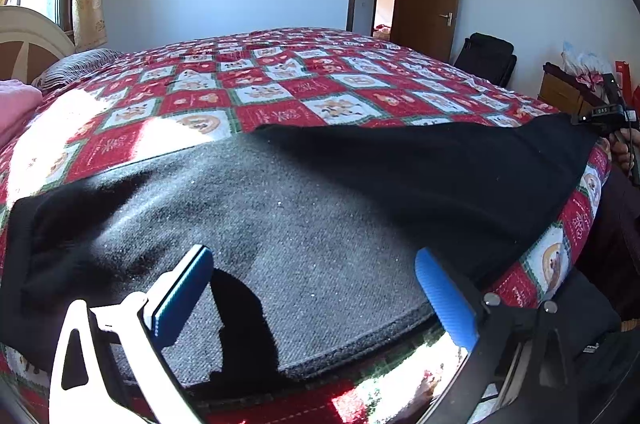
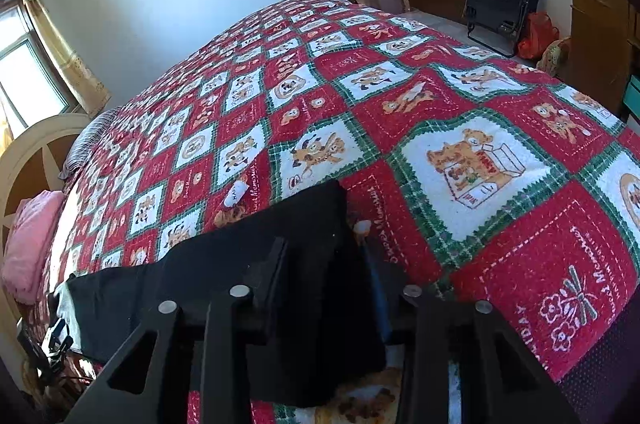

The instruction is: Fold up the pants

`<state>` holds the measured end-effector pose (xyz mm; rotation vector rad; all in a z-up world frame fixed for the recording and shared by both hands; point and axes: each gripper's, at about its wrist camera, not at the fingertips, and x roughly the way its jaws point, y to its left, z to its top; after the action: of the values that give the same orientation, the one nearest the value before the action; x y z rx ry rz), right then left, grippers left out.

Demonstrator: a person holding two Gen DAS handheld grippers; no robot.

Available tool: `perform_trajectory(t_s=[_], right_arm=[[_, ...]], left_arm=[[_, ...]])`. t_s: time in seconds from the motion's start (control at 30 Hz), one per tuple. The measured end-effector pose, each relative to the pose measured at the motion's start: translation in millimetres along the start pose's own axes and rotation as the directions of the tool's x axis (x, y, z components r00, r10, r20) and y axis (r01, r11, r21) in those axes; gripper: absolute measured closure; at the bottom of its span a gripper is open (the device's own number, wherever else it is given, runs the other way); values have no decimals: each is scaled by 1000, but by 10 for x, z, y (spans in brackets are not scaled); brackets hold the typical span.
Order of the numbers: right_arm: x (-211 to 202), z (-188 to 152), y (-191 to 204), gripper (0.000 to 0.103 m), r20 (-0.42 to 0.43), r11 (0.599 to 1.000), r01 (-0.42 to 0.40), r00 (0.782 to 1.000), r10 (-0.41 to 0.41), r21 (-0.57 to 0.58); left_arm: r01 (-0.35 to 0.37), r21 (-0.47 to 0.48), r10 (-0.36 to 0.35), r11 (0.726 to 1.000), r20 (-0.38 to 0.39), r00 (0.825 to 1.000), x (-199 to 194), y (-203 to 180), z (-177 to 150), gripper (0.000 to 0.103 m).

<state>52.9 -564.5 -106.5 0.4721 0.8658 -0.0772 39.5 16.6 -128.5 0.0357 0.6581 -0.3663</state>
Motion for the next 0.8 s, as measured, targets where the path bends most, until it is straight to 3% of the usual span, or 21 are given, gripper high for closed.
perform_trajectory(t_s=[0.1, 0.43, 0.8], right_arm=[[0, -26, -4, 84, -10, 998, -58, 998, 58, 12], [-221, -33, 159, 88, 58, 995, -91, 994, 89, 33], [-565, -68, 1025, 89, 124, 980, -191, 973, 196, -50]], left_arm=[[0, 3, 0, 1000, 3, 1000, -6, 4, 8, 0], [-13, -10, 13, 1000, 10, 1000, -16, 64, 27, 0], [-24, -28, 24, 999, 27, 999, -32, 171, 89, 0]])
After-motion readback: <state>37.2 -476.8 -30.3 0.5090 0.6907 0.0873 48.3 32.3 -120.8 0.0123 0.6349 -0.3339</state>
